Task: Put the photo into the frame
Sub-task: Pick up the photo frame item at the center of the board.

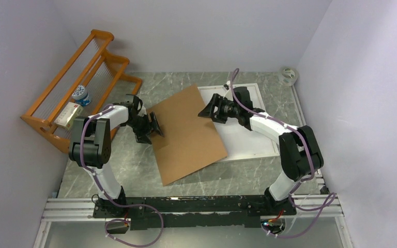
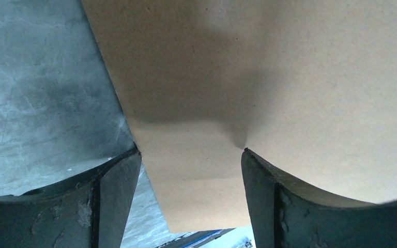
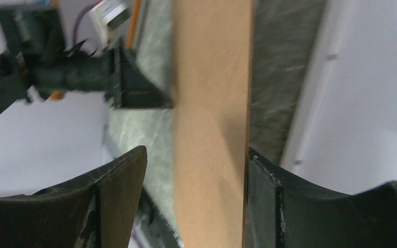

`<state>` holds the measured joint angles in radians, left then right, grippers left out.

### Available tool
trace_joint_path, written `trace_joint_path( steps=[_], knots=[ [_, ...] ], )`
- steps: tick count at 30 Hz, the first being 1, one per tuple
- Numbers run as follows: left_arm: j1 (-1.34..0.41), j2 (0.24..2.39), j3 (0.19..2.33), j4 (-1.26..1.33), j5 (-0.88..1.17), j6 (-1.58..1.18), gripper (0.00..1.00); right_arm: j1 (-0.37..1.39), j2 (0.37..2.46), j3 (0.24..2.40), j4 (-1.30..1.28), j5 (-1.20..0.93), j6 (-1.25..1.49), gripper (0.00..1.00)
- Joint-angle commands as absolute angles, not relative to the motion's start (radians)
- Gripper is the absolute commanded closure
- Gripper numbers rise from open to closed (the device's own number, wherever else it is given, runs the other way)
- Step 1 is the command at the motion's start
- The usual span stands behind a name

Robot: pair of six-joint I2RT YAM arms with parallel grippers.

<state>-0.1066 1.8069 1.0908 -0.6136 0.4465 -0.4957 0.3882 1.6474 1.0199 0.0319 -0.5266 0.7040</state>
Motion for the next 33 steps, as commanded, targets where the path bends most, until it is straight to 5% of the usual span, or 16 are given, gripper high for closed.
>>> trace_joint_path(
  steps=[1, 10, 17, 33],
  knots=[
    [-0.129, 1.879, 1.079, -0.574, 0.425, -0.492, 0.22, 0.446, 1.658, 0.994, 0.222, -0.827, 0.823, 0.31],
    [-0.118, 1.882, 1.121, -0.584, 0.418, -0.477, 0.22, 0.445, 1.653, 1.054, 0.09, -0.803, 0.755, 0.5],
    [-0.118, 1.836, 1.149, -0.596, 0.376, -0.465, 0.22, 0.443, 1.613, 1.083, 0.053, -0.707, 0.72, 0.99],
    [-0.142, 1.746, 1.254, -0.505, 0.485, -0.499, 0.1, 0.203, 1.253, 1.172, -0.112, -0.326, 0.623, 1.0]
  ],
)
